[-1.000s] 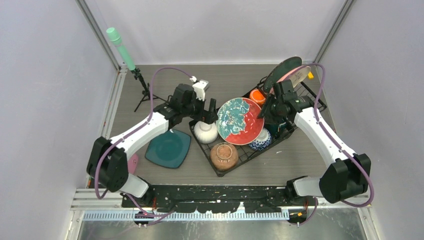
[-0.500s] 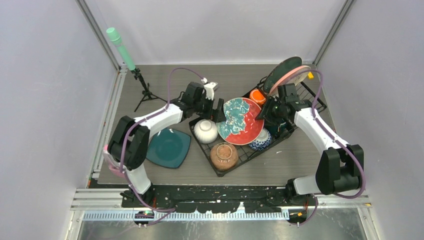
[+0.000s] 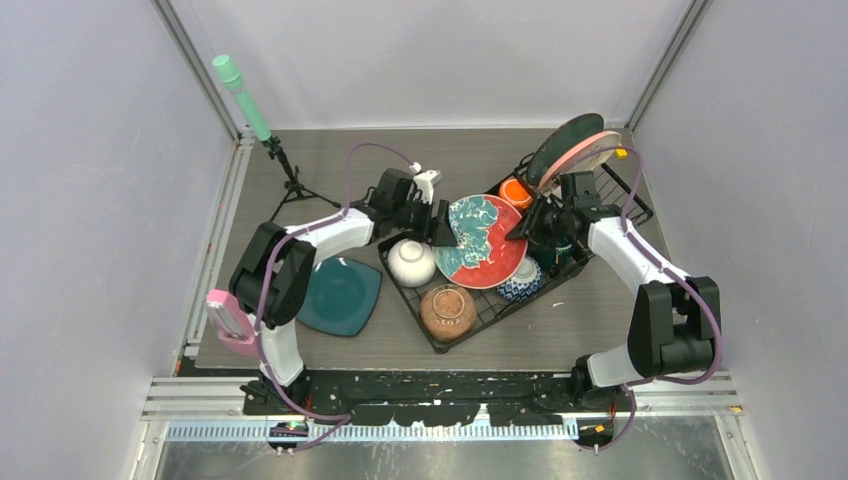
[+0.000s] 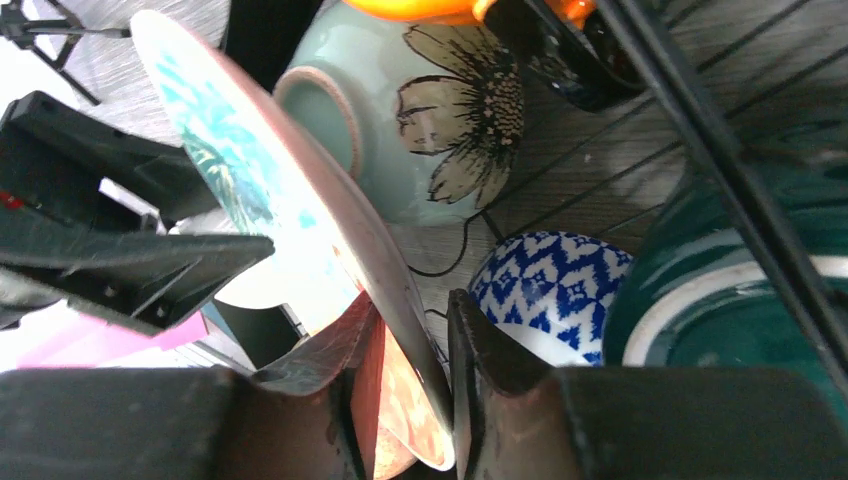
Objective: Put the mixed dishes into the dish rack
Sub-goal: Pick up the plate from the dish rack.
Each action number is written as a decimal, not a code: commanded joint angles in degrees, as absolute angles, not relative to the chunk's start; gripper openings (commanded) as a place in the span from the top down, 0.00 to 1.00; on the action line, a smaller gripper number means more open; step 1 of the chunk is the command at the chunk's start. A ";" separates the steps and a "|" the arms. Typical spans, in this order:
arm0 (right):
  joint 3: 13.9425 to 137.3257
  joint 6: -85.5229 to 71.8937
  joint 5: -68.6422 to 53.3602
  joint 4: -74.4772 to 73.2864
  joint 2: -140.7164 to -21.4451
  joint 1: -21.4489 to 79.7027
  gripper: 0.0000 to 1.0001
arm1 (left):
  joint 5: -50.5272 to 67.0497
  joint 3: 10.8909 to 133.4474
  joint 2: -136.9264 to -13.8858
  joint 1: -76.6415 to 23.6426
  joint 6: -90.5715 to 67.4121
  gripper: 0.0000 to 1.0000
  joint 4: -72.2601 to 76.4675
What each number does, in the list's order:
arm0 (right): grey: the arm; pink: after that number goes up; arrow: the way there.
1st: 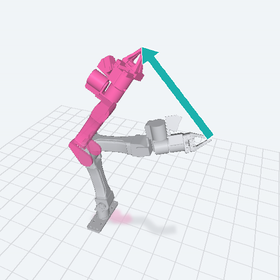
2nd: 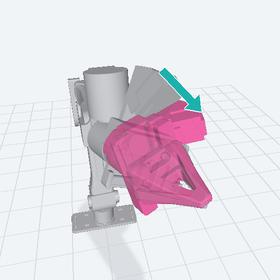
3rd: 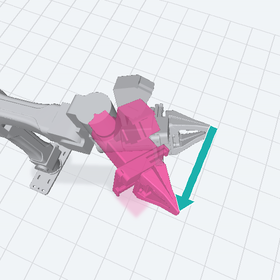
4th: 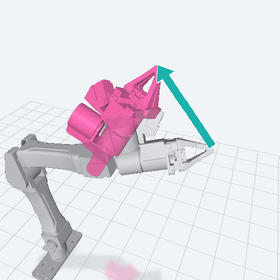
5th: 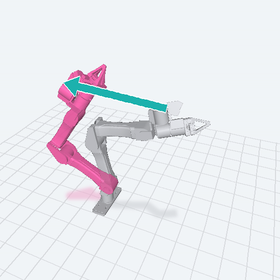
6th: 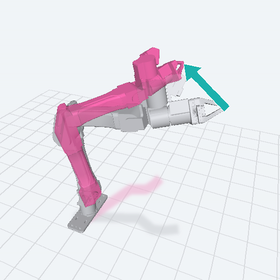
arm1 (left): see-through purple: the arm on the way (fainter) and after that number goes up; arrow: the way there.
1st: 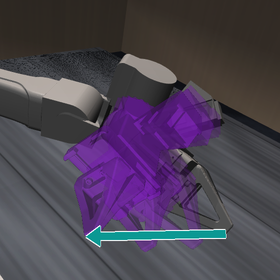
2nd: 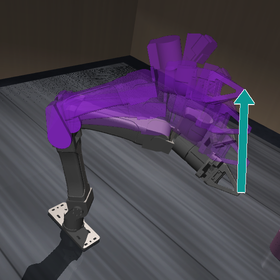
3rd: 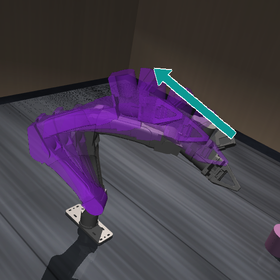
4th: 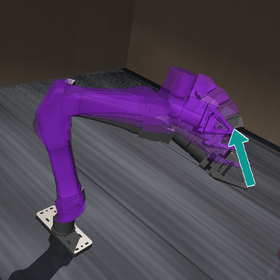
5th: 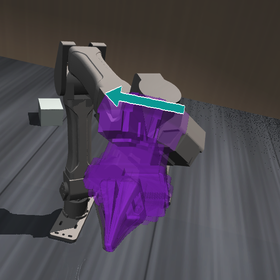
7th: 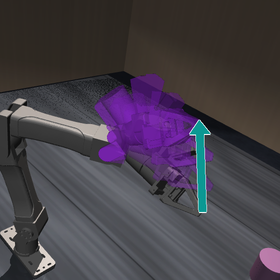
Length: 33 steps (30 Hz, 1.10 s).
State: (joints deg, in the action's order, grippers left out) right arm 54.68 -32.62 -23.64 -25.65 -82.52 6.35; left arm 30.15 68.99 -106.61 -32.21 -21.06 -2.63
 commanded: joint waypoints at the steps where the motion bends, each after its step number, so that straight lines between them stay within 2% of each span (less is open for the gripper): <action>1: 53.96 -34.17 -27.16 -19.01 -82.21 6.68 0.76 | 34.62 70.00 -106.50 -31.90 -23.52 0.48 2.80; 5: 53.98 -34.92 -29.27 -17.45 -81.43 6.59 0.94 | 34.86 69.61 -104.77 -31.90 -24.37 0.64 3.87; 7: 54.23 -35.21 -30.09 -16.69 -80.36 6.59 0.99 | 35.00 69.77 -103.85 -31.90 -24.66 0.74 4.20; 11: 55.15 -35.99 -30.96 -15.96 -78.46 6.59 1.00 | 36.02 71.23 -102.26 -31.90 -25.40 0.86 4.29; 13: 55.76 -36.49 -31.74 -15.70 -77.47 6.59 1.00 | 36.29 71.81 -101.31 -31.90 -25.72 0.87 4.19; 17: 56.10 -39.11 -34.25 -13.85 -75.53 6.64 1.00 | 36.49 72.06 -99.35 -31.90 -26.05 0.78 3.70; 21: 55.25 -41.81 -35.20 -12.04 -73.26 6.59 1.00 | 36.64 71.03 -97.92 -31.90 -26.28 0.61 3.47; 33: 57.28 -46.52 -38.92 -6.22 -66.64 6.67 1.00 | 36.37 69.08 -92.35 -31.76 -26.03 0.34 1.89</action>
